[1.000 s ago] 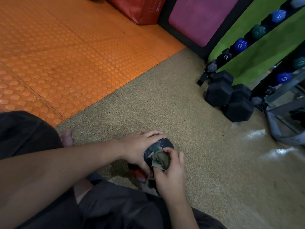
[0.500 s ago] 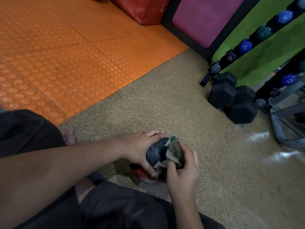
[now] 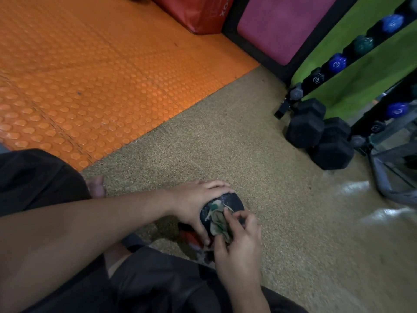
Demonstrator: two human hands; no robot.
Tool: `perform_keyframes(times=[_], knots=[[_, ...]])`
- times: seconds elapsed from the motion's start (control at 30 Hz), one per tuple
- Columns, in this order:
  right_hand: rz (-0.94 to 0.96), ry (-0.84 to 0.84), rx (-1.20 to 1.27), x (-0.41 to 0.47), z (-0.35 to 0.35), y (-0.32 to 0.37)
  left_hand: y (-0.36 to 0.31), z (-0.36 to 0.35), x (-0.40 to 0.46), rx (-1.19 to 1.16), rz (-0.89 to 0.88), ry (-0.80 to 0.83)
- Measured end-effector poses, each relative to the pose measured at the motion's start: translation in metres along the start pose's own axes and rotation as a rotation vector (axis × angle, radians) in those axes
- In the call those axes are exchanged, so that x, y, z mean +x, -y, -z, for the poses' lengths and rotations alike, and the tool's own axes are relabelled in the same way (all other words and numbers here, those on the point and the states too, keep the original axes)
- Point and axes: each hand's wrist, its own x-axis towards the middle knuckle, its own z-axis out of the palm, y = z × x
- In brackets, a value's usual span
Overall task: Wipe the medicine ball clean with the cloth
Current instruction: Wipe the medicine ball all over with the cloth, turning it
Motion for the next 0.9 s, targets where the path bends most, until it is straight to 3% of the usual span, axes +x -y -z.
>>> perform_keyframes(times=[0.13,0.3,0.37,0.47,0.53,0.7,0.9], knots=[[-0.050,-0.034,0.078,0.012,-0.002,-0.006,-0.001,-0.001,0.000,0.012,0.024,0.015],[-0.256,-0.104,0.150,0.037,-0.008,-0.012,0.004,-0.008,0.005,0.060,0.050,0.036],[-0.149,-0.119,0.043,0.030,-0.006,-0.003,0.003,-0.006,0.005,0.037,0.049,0.035],[0.108,-0.001,-0.043,0.010,-0.004,0.014,0.008,0.000,0.003,-0.013,0.028,0.045],[0.119,-0.021,0.004,0.009,-0.004,0.008,0.014,-0.001,0.002,-0.027,0.029,0.035],[-0.348,-0.311,0.265,0.042,0.004,-0.029,0.008,-0.002,0.000,-0.026,0.090,0.032],[0.044,-0.032,-0.084,0.019,-0.007,0.004,0.005,-0.002,-0.001,-0.041,0.056,0.020]])
